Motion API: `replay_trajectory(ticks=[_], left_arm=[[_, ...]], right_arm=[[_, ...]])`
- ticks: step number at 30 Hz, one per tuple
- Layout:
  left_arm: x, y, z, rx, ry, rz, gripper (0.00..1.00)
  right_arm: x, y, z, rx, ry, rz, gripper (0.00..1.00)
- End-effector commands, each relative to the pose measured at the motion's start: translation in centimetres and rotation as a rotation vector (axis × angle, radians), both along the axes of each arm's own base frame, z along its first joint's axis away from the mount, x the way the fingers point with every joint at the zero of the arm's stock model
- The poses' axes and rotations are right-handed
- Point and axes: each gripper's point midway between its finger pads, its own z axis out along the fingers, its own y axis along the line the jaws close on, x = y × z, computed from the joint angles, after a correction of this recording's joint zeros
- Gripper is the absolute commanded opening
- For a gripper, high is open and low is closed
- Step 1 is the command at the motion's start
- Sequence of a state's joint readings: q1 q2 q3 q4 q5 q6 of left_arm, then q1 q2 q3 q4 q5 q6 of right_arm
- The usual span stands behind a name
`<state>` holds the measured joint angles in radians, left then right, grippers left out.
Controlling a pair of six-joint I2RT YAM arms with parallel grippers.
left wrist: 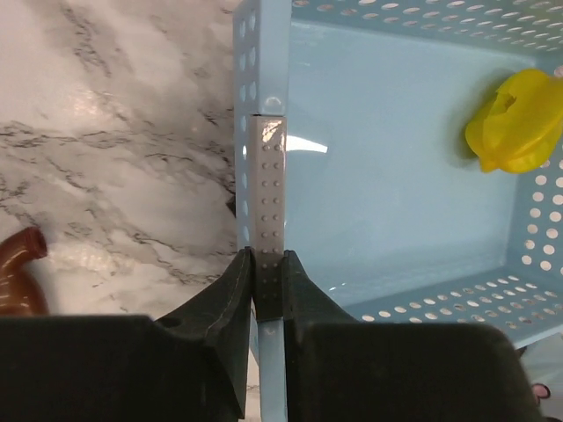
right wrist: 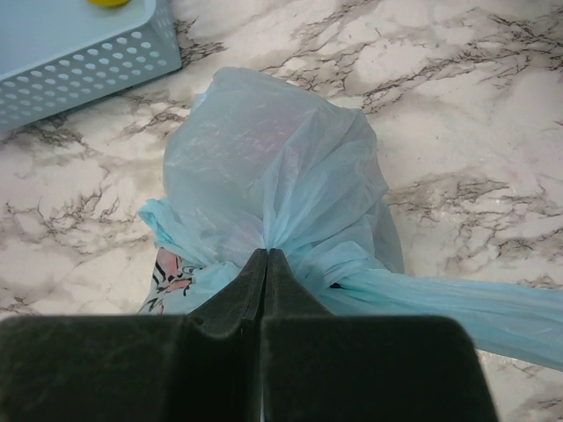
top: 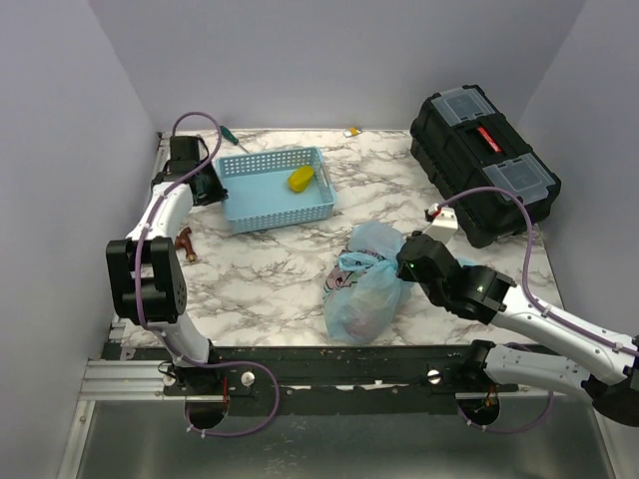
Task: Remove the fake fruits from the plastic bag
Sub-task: Pick up the bin at the center of the board, then place the bin at the center of the board.
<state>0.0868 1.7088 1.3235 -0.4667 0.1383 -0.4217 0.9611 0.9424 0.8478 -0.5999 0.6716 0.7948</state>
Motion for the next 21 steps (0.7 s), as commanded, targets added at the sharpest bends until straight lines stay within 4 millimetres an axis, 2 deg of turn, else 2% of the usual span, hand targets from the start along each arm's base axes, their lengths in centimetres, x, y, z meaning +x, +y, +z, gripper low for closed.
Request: replay_trajectory(ticks=[1,2,4,7,13,18,21], left_arm=[[0.0,-4.8,2.6,-0.077,-0.072,-0.126,0.00],[0.0,-5.4,2.4,-0.079,-0.067,-0.141,0.00],[-0.3,-7.8,2.3,-0.092,-0.057,-0.193,0.00],[-0.7,-9.8,1.8,-0.111,-0.045,-0.226,0.00],[-0.8,-12.2,-0.1,-0.120,-0.010,-0.263,0.00],[0.3,-13.7,-1.1,-0.170,0.027,-0.276,0.00],[1.3,-13.6,-1.2,-0.163,0.031,-0.261,0.00]], right_arm=[[0.1,0.7,0.3,0.030,0.002,0.004,0.01],[0.1,0.8,0.3,0.030,0.002,0.004,0.01],[0.1,0.8,0.3,0.030,0.003,0.004,0.01],[0.1,0.9,0.2,0.030,0.006,0.005,0.01],[0.1,1.0,0.0,0.029,0.013,0.007,0.01],[0.3,1.4,0.0,0.024,0.016,0.015,0.01],[0.5,1.4,0.4,0.020,0.011,0.012,0.01]])
